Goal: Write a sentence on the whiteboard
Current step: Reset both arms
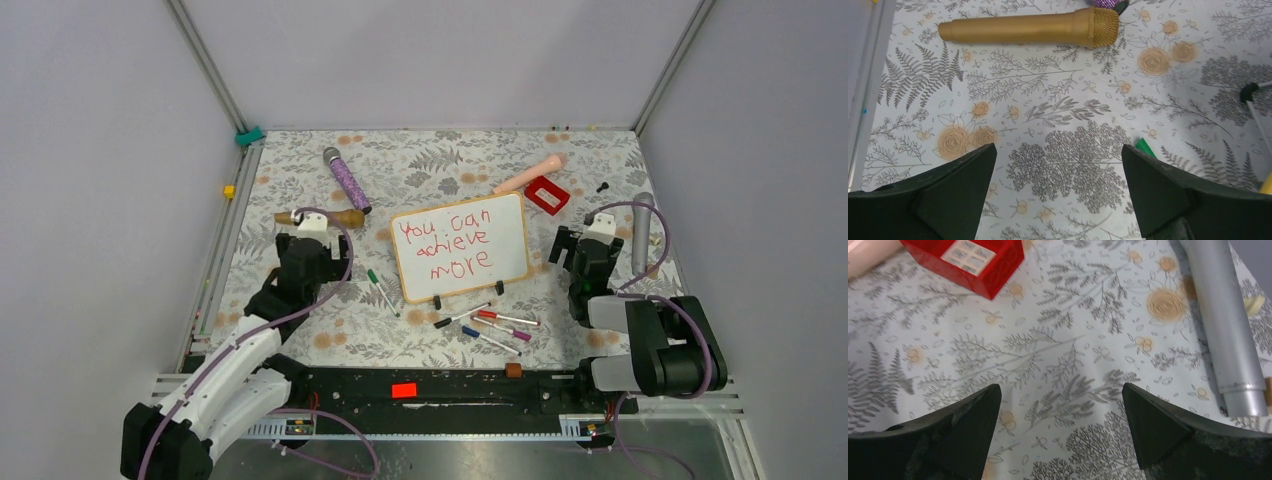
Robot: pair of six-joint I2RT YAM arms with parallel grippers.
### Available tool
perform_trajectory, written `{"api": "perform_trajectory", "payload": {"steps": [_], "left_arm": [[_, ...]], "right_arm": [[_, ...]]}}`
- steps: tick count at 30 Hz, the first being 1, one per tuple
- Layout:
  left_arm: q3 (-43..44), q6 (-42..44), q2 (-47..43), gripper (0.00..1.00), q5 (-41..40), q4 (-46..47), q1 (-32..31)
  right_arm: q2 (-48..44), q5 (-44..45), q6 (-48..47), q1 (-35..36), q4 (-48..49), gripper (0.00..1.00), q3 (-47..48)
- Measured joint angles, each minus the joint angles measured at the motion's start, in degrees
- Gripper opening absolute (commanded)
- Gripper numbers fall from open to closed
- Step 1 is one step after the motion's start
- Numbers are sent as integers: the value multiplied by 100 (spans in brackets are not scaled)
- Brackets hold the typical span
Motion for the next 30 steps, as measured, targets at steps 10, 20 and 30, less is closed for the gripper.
{"api": "perform_trajectory", "payload": {"steps": [10, 20, 30], "left_arm": [[-1377, 544, 828, 99, 269, 2708, 868], [-1292, 656, 2238, 99, 1172, 4599, 1766], [-1268, 868, 2127, 96, 1423, 5189, 2035]], "right_arm": [[72, -334, -20, -50, 662, 99, 13], [72, -376, -20, -50, 734, 99, 13], [72, -382, -20, -50, 748, 99, 13]]}}
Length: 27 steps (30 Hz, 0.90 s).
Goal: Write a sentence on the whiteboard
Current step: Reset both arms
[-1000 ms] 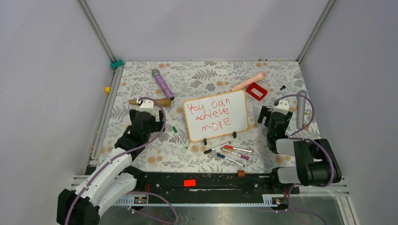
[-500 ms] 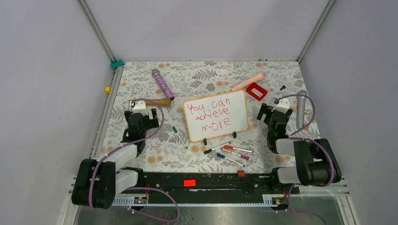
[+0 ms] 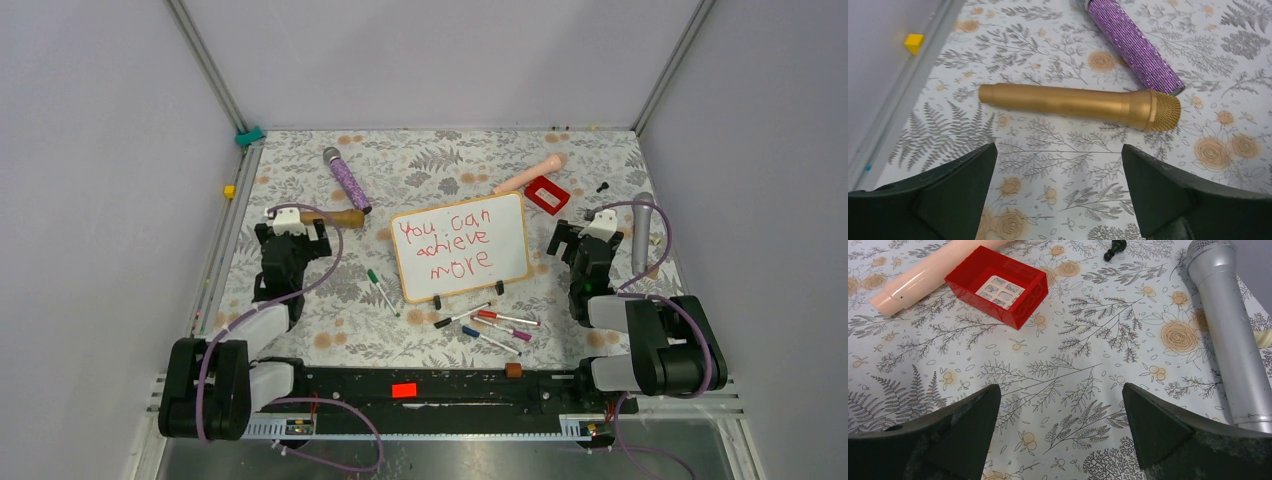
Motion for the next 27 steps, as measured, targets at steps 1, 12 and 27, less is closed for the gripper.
{"api": "perform_trajectory", "payload": {"steps": [1, 12, 27], "left_arm": [[-28, 4, -101, 96, 2, -9, 55], [-284, -264, -651, 92, 289, -212, 306], [-420, -136, 999, 99, 909, 1711, 282]], "right_arm": [[0, 0, 0, 0, 0, 99, 0], [0, 0, -2, 0, 0, 99, 2], [0, 0, -2, 0, 4, 99, 2]]}}
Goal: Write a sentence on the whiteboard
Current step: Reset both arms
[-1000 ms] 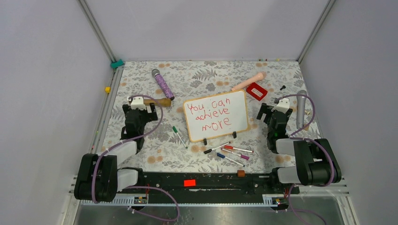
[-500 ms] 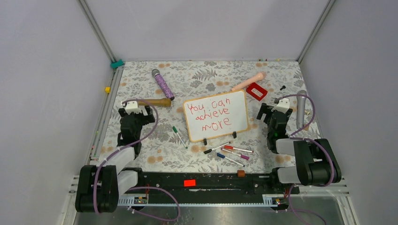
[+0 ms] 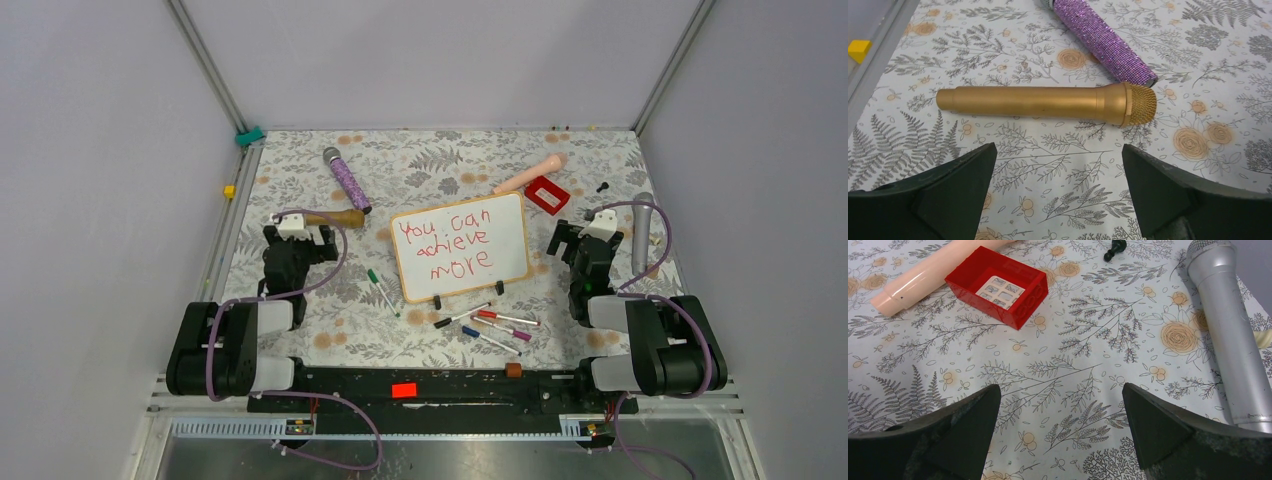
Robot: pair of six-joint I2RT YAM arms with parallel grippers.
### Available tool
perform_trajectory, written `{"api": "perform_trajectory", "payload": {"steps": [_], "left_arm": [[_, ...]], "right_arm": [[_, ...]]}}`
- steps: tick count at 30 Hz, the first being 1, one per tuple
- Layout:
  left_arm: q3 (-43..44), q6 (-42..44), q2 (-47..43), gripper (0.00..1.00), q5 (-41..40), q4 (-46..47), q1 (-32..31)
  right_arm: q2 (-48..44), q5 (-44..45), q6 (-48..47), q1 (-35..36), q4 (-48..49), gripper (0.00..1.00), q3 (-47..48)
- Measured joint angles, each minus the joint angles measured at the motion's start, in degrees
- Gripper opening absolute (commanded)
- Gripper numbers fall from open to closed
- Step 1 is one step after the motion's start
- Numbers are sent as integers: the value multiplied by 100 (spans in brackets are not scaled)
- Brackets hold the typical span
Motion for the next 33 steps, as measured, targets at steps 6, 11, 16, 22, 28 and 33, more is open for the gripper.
{"api": "perform_trajectory", "payload": {"steps": [6, 11, 16, 22, 28, 33], "left_arm": [[39, 103, 15, 99, 240, 103, -4], [42, 133, 26, 99, 310, 118, -4], [42, 136, 26, 99, 332, 136, -4], [42, 136, 26, 99, 345, 138, -4], [44, 136, 26, 99, 350, 138, -4], [44, 138, 26, 99, 350, 138, -4]], "right_arm": [[0, 0, 0, 0, 0, 100, 0], [0, 0, 0, 0, 0, 99, 0], [0, 0, 0, 0, 2, 99, 0], [0, 0, 0, 0, 2, 100, 0], [0, 0, 0, 0, 2, 99, 0], [0, -2, 0, 0, 2, 100, 0]]}}
